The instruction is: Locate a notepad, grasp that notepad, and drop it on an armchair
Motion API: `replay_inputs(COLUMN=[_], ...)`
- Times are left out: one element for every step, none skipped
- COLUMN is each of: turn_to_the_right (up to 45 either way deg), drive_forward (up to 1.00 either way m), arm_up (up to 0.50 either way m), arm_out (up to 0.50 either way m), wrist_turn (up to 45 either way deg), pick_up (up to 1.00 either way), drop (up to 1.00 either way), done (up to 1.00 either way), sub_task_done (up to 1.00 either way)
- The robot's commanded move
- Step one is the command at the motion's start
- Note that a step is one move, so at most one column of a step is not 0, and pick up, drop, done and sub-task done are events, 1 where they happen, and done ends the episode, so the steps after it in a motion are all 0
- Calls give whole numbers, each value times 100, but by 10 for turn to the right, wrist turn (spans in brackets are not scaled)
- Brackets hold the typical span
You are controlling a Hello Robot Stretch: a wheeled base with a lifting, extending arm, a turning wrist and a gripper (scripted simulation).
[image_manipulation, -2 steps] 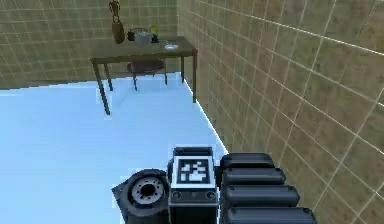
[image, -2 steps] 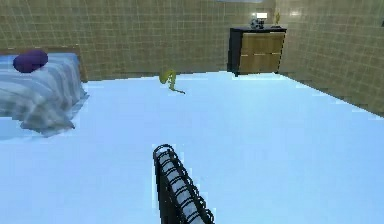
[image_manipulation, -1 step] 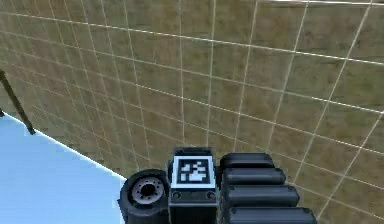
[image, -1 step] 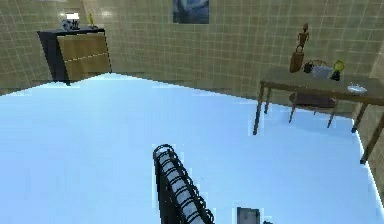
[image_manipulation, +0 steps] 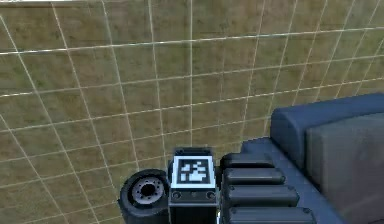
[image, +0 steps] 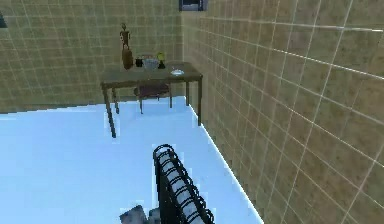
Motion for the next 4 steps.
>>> replay_inputs(turn_to_the_right=[450,150,0,0], drive_forward=[0,0,0,0], arm_up=[0,0,0,0], arm_out=[0,0,48,0], wrist_turn=[0,0,0,450], pick_up=[0,0,0,0], drop=[0,0,0,0], done=[0,0,0,0], sub_task_done=[0,0,0,0])
